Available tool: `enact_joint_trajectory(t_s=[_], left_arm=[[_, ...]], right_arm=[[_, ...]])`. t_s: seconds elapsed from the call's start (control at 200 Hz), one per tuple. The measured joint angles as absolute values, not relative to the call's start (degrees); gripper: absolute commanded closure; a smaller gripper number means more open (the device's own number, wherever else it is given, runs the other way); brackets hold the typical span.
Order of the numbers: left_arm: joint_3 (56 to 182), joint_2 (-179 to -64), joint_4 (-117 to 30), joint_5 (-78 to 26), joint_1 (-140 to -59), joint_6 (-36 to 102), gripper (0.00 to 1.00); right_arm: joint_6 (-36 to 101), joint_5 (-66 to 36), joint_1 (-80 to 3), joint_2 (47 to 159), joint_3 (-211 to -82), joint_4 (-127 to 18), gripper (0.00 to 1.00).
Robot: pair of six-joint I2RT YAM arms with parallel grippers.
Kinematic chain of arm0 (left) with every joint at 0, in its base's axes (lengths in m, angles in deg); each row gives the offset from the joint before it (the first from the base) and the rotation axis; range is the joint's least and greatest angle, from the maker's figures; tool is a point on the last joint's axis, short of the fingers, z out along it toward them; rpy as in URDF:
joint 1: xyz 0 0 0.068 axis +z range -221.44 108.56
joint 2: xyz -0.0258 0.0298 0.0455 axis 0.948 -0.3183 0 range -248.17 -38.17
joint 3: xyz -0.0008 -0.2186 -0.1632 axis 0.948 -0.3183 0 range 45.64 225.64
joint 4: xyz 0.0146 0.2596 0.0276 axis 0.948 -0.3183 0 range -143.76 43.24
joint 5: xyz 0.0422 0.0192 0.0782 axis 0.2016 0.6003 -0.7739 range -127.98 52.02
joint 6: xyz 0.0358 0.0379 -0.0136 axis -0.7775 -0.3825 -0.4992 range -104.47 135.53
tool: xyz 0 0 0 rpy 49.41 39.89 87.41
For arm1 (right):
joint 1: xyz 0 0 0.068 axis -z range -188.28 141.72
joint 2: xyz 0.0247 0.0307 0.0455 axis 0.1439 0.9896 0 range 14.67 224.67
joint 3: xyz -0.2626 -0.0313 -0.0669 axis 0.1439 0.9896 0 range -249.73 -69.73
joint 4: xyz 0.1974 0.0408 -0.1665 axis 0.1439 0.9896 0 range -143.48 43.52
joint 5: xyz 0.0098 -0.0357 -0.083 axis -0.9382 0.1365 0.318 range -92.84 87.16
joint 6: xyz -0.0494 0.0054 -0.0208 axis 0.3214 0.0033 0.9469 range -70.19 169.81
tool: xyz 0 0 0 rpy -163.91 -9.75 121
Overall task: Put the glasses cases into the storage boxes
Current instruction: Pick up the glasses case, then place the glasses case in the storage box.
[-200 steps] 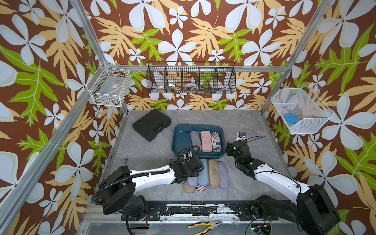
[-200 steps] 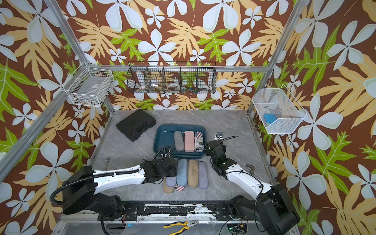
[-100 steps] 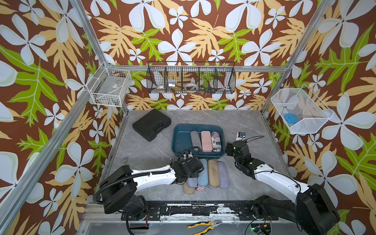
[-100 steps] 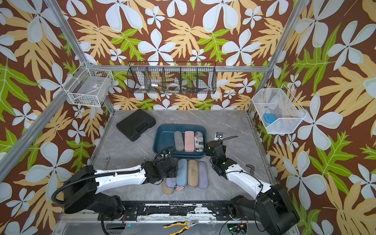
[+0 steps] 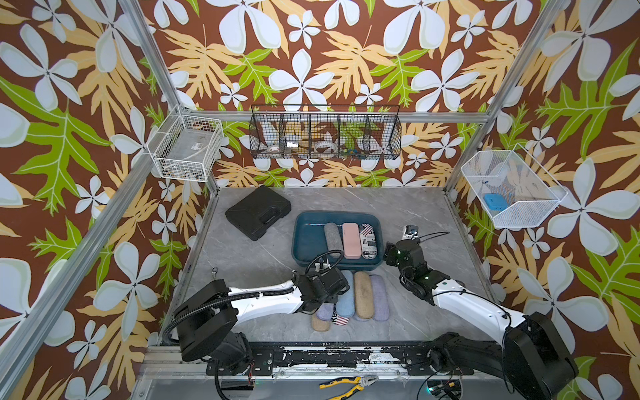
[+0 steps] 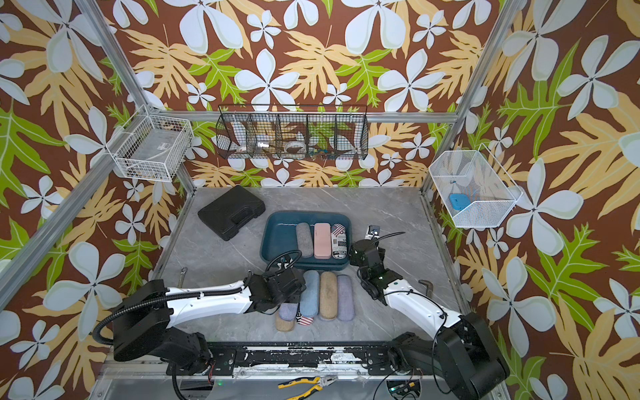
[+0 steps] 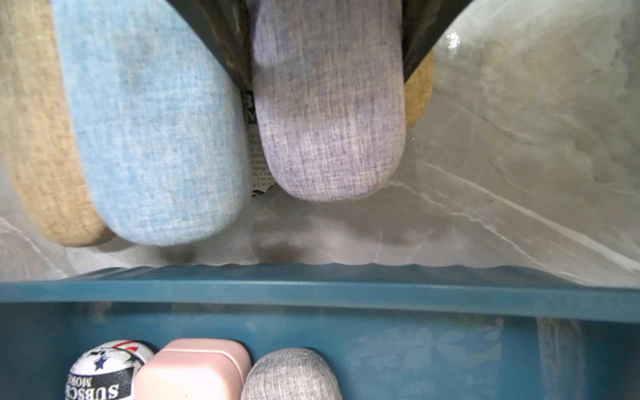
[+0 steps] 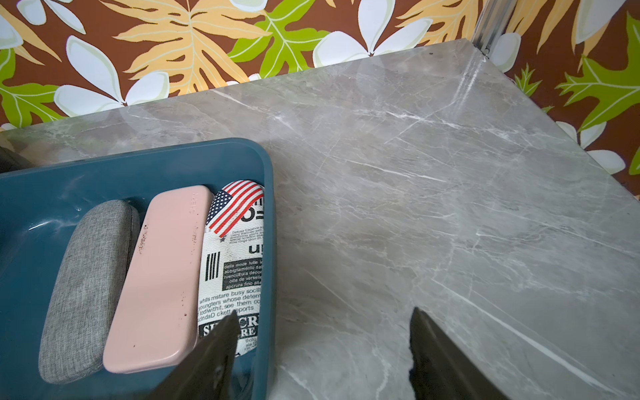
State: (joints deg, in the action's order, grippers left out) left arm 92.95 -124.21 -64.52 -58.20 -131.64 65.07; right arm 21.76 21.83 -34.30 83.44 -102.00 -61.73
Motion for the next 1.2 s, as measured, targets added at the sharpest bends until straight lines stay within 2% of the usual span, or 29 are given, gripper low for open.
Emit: enact_joint_trajectory(t_s=[0.706, 0.986, 1.201], left_arm=[[97.0, -111.1, -70.5, -63.5, -130.7, 63.3, 0.44], [97.7, -109.7, -66.1, -65.5, -121.7, 58.7, 0.44], [102.7, -115.4, -59.3, -63.9, -113.3, 53.1, 0.43]], right_arm=[[21.8, 21.8, -34.3, 83.5, -102.0, -61.8, 0.24], [21.8, 21.8, -34.3, 82.7, -102.0, -61.8, 0.24], [21.8, 21.8, -34.3, 82.3, -102.0, -61.6, 0.24]])
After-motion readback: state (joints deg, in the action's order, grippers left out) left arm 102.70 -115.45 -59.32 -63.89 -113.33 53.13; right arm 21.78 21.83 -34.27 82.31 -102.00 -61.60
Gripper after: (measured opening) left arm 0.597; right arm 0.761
